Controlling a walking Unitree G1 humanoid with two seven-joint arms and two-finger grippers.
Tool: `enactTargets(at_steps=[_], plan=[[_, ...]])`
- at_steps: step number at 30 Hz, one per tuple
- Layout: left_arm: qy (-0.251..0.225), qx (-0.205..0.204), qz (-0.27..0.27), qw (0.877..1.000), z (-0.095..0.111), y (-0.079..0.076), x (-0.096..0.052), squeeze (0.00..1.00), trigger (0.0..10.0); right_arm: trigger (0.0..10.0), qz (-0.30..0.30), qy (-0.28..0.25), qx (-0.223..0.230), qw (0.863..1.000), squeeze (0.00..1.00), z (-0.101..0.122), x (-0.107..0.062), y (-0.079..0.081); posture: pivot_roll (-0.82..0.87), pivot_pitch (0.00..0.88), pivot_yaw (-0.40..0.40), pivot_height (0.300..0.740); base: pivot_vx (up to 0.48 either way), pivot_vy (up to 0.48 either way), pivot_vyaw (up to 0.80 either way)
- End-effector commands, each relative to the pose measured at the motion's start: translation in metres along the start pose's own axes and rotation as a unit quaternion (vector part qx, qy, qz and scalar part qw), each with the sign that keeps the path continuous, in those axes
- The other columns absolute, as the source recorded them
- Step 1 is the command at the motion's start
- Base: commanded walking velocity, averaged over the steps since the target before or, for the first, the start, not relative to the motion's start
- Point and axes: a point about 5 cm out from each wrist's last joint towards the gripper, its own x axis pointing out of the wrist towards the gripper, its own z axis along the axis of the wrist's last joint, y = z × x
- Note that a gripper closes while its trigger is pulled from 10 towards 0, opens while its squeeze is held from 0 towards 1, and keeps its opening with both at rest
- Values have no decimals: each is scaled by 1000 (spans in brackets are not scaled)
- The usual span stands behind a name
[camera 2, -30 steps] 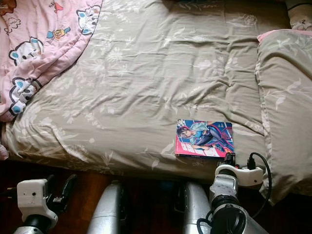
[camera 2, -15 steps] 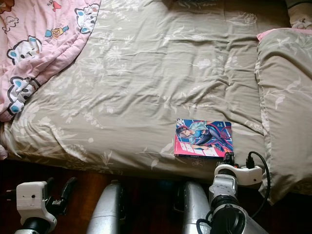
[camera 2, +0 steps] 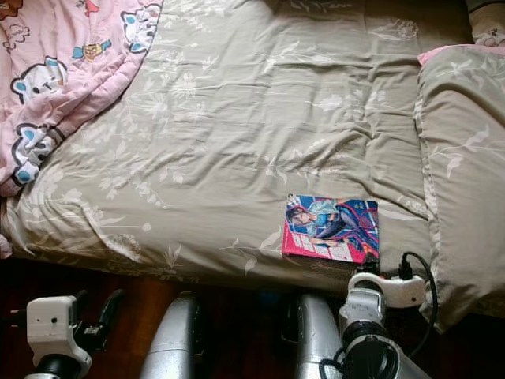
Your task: Clean up the room
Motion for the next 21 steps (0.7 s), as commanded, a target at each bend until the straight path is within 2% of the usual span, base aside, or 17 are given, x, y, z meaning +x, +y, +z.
enactTargets(at_steps=[1,5,7,8,10,12,16,18,21], plan=[[22,3,4,1000,-11,3,-2,0,10000,10000,-43,17,-12,999,0,-6,-6,-24,238,447,81,640,0,0,0],[14,0,3,1000,-10,0,5,0,10000,10000,-39,12,-12,999,0,-4,-6,-22,225,430,73,640,0,0,0],[9,-3,3,1000,-10,-1,12,0,10000,10000,-23,8,-23,999,0,-3,-4,-16,205,406,62,640,0,0,0],[7,-3,3,1000,-10,-1,15,0,10000,10000,-14,7,-39,999,0,-2,-3,-13,198,399,58,640,0,0,0],[2,-6,4,1000,-10,-2,19,0,10000,10000,11,6,-102,995,0,-2,-2,-4,192,393,54,640,0,0,0],[5,-10,13,1000,-17,0,27,0,10000,10000,81,15,-159,984,0,-8,-2,15,159,352,33,640,0,0,0],[11,-20,18,1000,-28,-1,35,0,10000,10000,161,3,-215,963,0,-12,-7,28,107,304,8,640,0,0,0],[14,-25,19,999,-33,-4,40,0,10000,10000,180,-5,-233,956,0,-11,-10,27,94,287,1,640,0,0,0],[17,-35,20,999,-40,-8,52,0,10000,10000,184,-11,-274,944,0,-10,-16,14,67,245,-10,640,0,0,0]])
